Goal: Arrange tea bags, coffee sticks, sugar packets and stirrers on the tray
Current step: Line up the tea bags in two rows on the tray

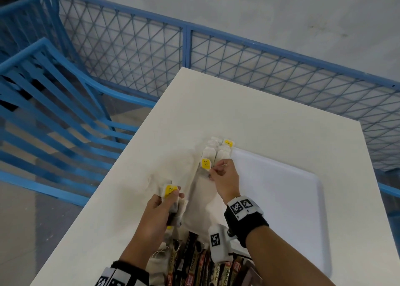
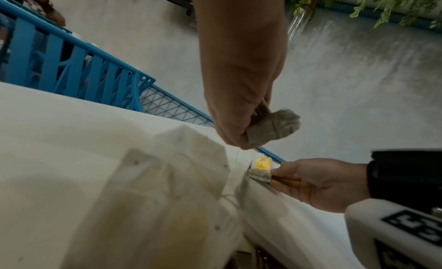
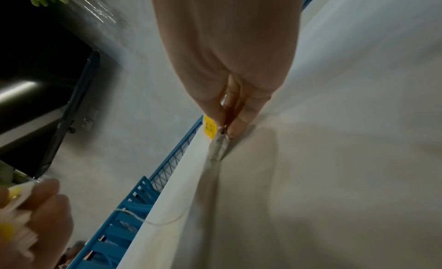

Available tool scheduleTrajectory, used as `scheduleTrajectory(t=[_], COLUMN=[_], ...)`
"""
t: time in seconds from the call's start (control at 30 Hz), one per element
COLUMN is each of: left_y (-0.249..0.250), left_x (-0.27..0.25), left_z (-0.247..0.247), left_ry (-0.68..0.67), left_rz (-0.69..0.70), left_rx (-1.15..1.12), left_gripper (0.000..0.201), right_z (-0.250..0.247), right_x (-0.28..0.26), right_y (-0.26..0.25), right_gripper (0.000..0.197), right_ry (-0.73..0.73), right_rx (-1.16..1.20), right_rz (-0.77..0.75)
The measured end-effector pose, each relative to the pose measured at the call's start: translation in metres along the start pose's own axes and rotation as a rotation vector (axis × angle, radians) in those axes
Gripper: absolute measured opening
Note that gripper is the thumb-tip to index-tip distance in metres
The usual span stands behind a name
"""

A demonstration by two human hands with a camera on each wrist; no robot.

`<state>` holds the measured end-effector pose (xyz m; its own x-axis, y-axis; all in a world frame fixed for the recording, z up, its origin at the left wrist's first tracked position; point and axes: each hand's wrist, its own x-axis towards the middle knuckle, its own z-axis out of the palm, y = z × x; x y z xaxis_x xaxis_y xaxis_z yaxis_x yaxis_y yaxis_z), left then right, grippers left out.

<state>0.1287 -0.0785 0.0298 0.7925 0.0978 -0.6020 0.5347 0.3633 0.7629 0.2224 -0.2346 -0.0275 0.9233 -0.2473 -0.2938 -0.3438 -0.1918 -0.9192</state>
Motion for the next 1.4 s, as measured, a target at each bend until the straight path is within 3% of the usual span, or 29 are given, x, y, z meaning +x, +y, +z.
scheduleTrajectory(t=[0.3,0.5,0.57,0.7,0.8,1.03,1.13,1.3,1.4], left_y=[-0.003,-0.002,-0.003,-0.001,-0.002,-0.006,-0.006,-0.008,-0.006], left_x=[0.006,0.004,0.004,-0.002,-0.003,-0.008,-0.008,-0.009,-0.013], left_z=[-0.004,0.002,0.003,0.012,0.015,0.021,0.022,0.017,0.014], left_ry=[0.008,-0.032,-0.049,-0.131,-0.169,-0.210,-0.196,-0.160,-0.103], left_rz=[-0.023,0.008,0.025,0.119,0.165,0.123,0.104,0.091,0.091], left_rx=[-0.004,0.051,0.086,0.123,0.182,0.255,0.216,0.195,0.195], left_gripper=[0.019,0.018,0.026,0.051,0.063,0.078,0.072,0.059,0.048], right_z=[0.006,0.002,-0.001,-0.012,-0.022,-0.032,-0.038,-0.050,-0.057], right_x=[0.013,0.000,-0.016,-0.053,-0.073,-0.086,-0.087,-0.084,-0.076], right_y=[0.002,-0.008,-0.021,-0.043,-0.046,-0.037,-0.036,-0.032,-0.027], right_gripper=[0.019,0.013,0.010,0.008,0.007,0.011,0.012,0.010,0.006], right_ry=[0.052,0.081,-0.048,-0.513,-0.658,-0.516,-0.487,-0.472,-0.404], right_rx=[-0.167,-0.142,-0.084,-0.038,0.021,0.080,0.146,0.518,0.610], right_rz=[-0.104,-0.126,-0.130,-0.068,-0.011,-0.027,-0.002,0.190,0.237])
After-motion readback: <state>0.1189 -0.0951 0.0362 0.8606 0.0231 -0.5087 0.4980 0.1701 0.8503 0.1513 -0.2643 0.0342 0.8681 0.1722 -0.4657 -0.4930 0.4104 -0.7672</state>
